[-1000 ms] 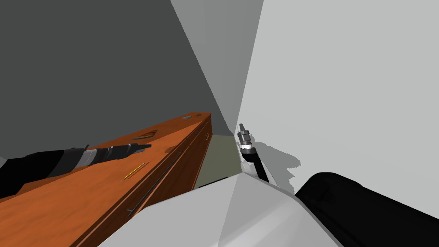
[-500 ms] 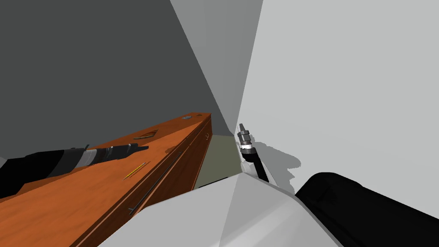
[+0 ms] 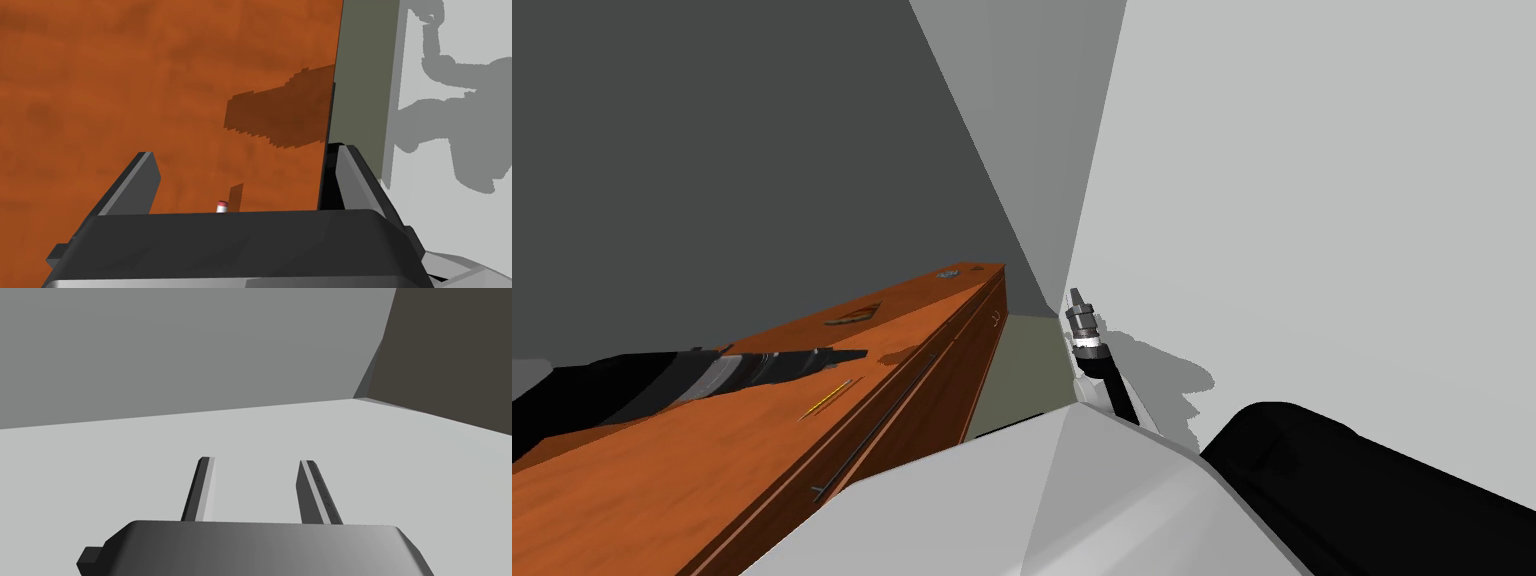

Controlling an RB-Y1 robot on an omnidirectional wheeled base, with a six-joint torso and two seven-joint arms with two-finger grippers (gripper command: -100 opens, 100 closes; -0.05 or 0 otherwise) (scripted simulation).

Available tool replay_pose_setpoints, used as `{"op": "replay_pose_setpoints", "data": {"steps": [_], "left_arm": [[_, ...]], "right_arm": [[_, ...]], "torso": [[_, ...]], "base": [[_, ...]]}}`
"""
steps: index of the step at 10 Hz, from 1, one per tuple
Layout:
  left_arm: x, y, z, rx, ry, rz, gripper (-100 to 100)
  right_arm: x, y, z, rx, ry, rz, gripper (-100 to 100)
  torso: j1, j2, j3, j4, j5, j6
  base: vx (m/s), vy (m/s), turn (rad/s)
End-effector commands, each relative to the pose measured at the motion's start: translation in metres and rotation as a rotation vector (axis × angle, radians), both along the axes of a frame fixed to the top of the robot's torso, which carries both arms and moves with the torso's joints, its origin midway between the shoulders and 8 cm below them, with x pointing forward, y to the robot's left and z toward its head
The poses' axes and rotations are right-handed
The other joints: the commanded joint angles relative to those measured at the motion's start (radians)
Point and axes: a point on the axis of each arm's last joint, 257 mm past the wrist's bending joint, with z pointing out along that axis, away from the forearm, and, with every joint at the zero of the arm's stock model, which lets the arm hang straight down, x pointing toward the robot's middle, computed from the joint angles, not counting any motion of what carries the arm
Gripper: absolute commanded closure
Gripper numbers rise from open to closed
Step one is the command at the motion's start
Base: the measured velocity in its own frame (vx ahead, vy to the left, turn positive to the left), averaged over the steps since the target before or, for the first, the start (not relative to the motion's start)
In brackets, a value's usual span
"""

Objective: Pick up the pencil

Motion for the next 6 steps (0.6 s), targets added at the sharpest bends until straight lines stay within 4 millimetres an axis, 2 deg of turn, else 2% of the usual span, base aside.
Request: {"op": "replay_pose_setpoints", "data": {"steps": [1,6], "left_arm": [[-0.011,0.0,-0.006,0.053,0.035,-0.04,-100],[-0.047,0.008,-0.028,0.229,0.164,-0.18,-100]], "right_arm": [[0.0,0.0,0.0,0.0,0.0,0.0,0],[0.0,0.0,0.0,0.0,0.0,0.0,0]], "torso": [[0.0,0.0,0.0,0.0,0.0,0.0],[0.0,0.0,0.0,0.0,0.0,0.0]], "base": [[0.006,0.004,0.004],[0.007,0.003,0.005]]}}
